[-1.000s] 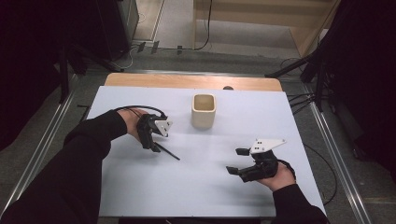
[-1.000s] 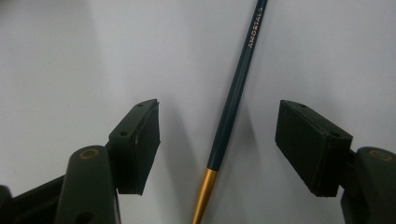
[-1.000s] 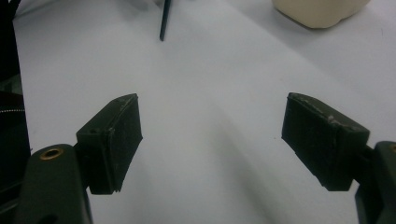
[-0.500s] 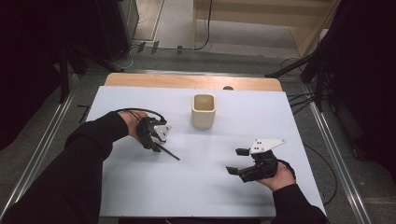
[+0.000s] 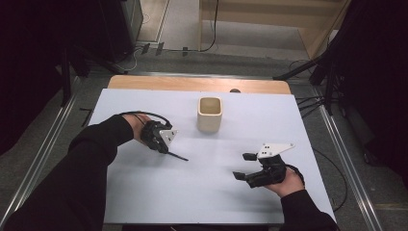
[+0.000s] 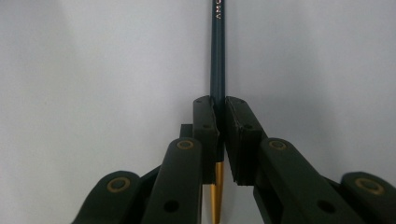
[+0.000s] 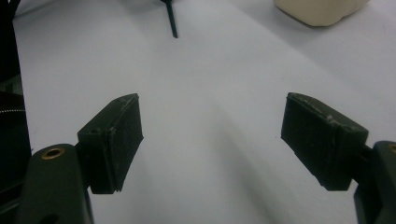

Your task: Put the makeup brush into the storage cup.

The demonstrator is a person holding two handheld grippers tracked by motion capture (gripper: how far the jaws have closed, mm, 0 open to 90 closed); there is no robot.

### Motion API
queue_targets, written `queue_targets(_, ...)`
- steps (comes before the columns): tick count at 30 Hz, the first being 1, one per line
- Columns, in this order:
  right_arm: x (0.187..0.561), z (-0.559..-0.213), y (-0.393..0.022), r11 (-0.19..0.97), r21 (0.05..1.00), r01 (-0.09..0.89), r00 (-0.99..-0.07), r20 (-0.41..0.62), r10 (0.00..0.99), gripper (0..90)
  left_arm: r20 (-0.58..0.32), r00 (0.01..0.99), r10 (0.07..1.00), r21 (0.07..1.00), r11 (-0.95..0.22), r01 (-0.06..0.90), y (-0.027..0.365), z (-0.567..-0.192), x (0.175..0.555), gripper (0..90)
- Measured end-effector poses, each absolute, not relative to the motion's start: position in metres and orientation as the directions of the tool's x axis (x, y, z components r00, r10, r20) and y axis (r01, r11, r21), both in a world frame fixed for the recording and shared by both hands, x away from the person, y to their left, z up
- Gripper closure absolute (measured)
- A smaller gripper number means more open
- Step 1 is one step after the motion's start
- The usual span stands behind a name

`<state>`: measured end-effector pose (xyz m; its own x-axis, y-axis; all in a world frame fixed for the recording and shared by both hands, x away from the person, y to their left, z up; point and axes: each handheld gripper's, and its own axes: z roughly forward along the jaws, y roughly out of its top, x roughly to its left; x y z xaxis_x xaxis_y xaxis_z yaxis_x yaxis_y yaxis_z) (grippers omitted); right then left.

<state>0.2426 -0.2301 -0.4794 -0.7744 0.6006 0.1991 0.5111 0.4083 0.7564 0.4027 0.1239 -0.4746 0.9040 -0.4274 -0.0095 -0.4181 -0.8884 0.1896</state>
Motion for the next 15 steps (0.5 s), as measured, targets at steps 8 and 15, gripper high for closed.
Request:
queue_targets(8,0.243,-0.479,-0.230,0.404,0.759,0.510,-0.775,0.202,0.599,21.4,-0.038,0.937,-0.349,0.197,-0.921,-0.335,0.123,-0.474,0.407,83.9)
queue_targets(15,0.242,-0.478,-0.229,0.406,0.764,0.501,-0.786,0.206,0.583,21.2,-0.043,0.969,-0.241,0.241,-0.944,-0.224,0.127,-0.457,0.411,83.9)
